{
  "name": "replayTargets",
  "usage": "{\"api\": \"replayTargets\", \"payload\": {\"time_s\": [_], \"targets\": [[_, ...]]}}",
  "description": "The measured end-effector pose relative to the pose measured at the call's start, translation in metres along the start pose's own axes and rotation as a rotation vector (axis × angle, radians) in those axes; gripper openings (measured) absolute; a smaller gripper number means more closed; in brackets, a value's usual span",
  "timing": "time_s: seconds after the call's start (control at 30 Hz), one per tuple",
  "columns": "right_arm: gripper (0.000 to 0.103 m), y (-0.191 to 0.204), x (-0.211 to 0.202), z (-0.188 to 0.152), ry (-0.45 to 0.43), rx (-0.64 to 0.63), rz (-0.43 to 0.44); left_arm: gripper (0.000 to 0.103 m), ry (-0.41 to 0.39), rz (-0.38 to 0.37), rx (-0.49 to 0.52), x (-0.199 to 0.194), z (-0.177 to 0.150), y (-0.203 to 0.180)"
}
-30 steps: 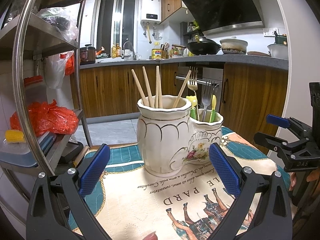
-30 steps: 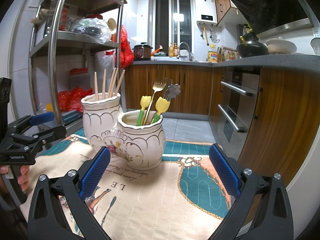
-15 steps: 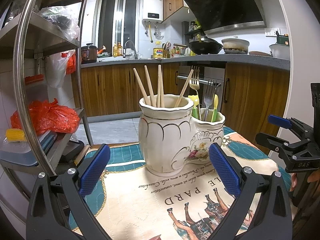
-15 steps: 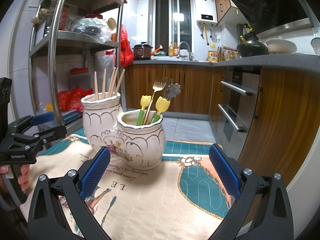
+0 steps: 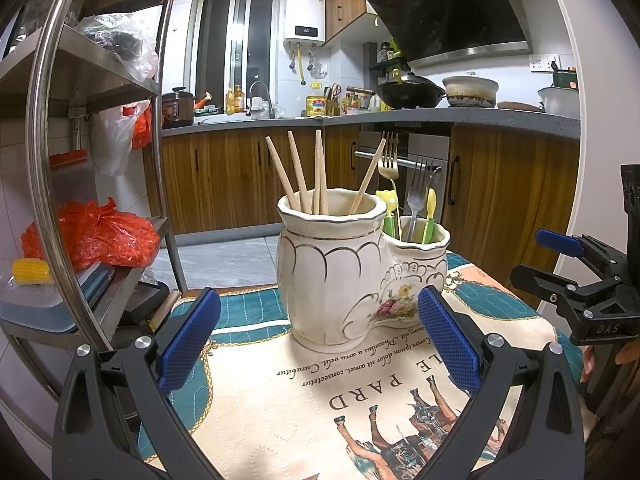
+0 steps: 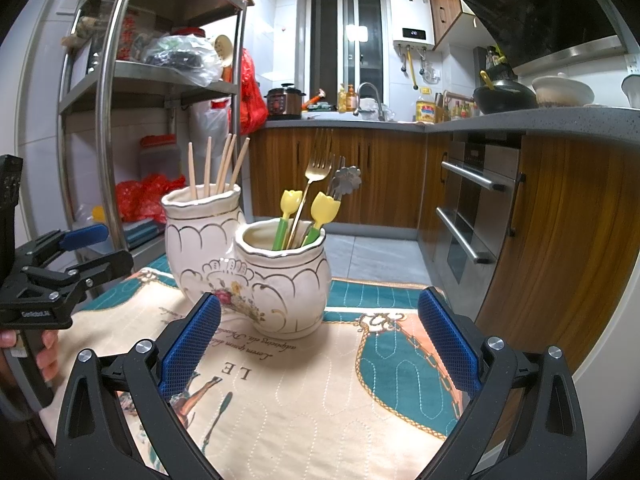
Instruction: Organize utensils
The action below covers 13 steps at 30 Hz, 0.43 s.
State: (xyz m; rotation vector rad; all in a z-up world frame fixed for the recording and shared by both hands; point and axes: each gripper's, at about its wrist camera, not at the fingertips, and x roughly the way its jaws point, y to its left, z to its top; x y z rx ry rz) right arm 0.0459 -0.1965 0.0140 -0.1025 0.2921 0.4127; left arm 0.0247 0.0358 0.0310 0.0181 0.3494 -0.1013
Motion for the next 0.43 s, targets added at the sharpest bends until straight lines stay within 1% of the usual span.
{"api": "replayTargets", "payload": {"time_s": [0.43], "targets": [[0.098, 0.0004, 0.0002, 0.0006, 0.002, 0.000, 0.000, 0.097, 0.027, 0.012, -0.012, 0.0043, 0.0004, 0.0006]]}}
